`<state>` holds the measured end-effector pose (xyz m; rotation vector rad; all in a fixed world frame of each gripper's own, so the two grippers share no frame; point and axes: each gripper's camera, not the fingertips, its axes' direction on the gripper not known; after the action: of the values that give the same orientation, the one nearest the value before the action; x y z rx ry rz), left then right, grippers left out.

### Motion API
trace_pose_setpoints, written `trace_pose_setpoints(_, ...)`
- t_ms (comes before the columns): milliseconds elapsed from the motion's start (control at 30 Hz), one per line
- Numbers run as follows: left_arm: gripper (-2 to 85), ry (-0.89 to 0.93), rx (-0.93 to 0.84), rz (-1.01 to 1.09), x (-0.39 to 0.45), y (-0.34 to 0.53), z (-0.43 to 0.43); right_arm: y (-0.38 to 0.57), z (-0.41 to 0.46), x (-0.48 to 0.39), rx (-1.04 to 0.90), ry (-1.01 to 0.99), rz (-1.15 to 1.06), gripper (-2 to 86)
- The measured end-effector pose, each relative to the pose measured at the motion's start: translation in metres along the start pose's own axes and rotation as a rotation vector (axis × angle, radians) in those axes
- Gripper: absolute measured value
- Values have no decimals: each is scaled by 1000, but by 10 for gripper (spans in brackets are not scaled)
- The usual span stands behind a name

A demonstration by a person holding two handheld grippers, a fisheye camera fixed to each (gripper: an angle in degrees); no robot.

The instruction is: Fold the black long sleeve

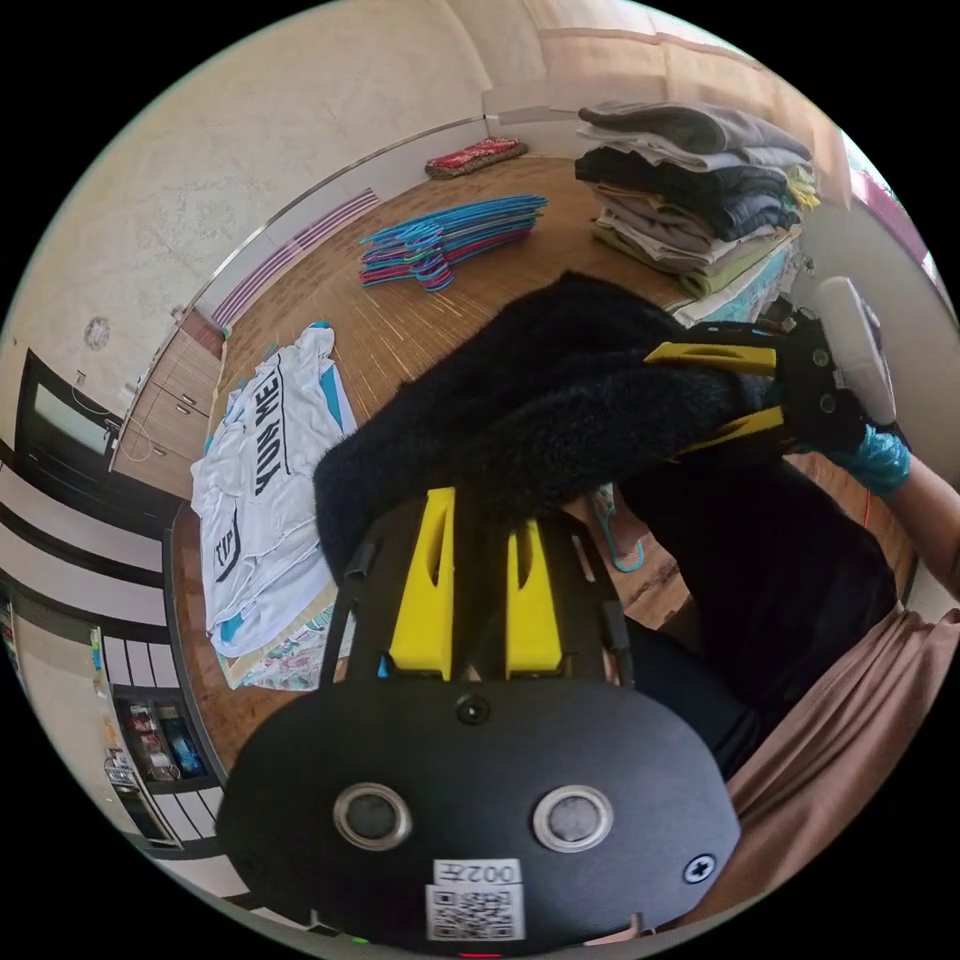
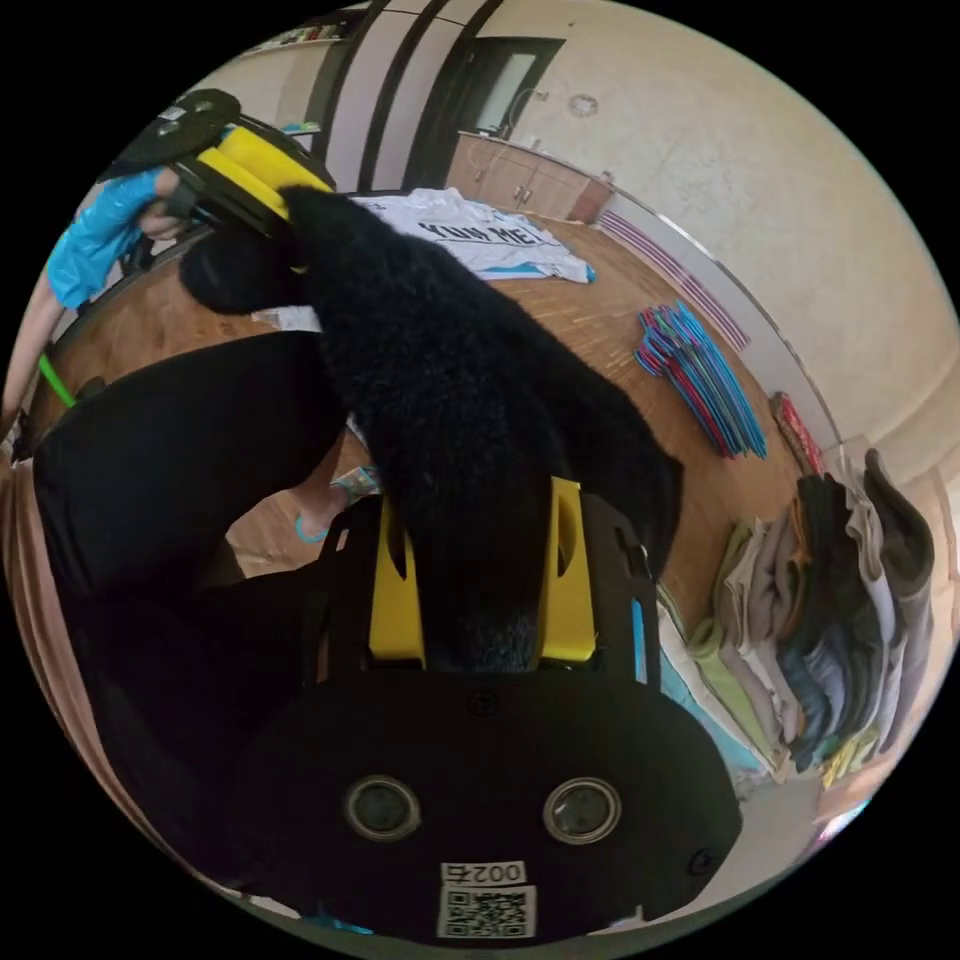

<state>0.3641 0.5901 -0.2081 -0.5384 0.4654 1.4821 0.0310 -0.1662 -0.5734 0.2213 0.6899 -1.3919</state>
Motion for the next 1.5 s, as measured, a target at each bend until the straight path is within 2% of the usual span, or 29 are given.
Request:
trace_pose_setpoints(200,74,-5,29,-9,-1,-3,-9,0,14,-18,-68,202,61,178)
trace_pose_setpoints(300,73,3,37,-11,-3,-3,-12,2,20,-13,-82,193,124,175)
trace_pose_setpoints(467,74,9,30,-9,-4,-1,-8,4,24,-13,-81,242,111,144)
trace_pose_setpoints(633,80,40,-8,2,-7,8,4,-2,10,0,-18,186,155,116)
trace_pose_setpoints(900,112,84,-98,-45,-5,33,29,-24,-1,7,-62,118,83,108)
trace_pose_setpoints(1167,149,-100,-103,-98,12,51,43,-40,-2,19,-125,54,73,108)
trace_pose_setpoints(1500,66,-96,-35,-177,-15,59,30,-42,-3,22,-112,75,29,126)
